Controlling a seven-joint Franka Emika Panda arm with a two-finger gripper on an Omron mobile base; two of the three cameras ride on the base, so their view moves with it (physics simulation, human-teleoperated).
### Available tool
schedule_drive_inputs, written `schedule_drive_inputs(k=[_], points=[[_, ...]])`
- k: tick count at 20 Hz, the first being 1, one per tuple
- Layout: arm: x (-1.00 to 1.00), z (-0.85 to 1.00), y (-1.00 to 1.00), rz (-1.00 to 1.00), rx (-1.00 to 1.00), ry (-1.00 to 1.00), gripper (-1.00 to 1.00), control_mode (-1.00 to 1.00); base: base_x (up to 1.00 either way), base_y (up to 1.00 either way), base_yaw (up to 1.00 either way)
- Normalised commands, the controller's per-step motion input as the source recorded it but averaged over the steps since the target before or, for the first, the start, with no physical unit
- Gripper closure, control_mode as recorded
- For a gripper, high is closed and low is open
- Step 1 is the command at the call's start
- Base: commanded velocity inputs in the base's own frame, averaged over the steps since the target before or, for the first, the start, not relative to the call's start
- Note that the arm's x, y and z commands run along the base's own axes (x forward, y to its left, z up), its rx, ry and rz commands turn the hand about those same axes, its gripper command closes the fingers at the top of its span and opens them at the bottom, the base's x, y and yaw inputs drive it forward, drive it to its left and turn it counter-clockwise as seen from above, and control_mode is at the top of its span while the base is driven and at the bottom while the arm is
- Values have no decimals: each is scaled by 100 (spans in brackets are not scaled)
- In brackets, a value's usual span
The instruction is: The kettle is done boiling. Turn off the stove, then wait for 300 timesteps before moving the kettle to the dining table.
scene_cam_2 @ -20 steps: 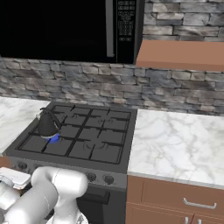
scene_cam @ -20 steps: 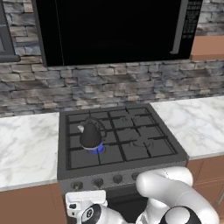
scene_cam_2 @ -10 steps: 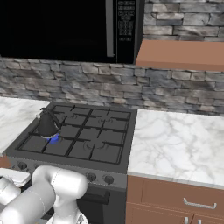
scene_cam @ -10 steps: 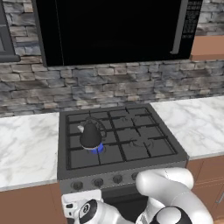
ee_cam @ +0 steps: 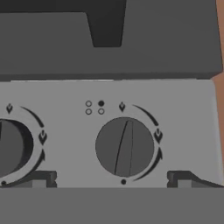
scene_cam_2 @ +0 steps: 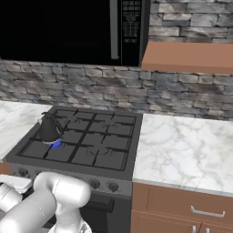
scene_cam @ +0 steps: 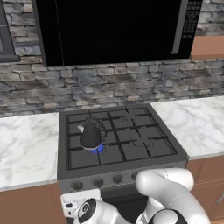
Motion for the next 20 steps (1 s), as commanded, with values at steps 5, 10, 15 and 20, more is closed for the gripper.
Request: schedule_drive_inputs(k=[5, 10, 15, 20], points=[[11, -8, 6, 0, 0, 0, -100, -100, 0, 0, 0], [9, -11, 12, 0, 0, 0, -100, -100, 0, 0, 0], [1, -8, 8, 0, 0, 0, -100, -100, 0, 0, 0], [1, -7, 2, 0, 0, 0, -100, -100, 0, 0, 0]])
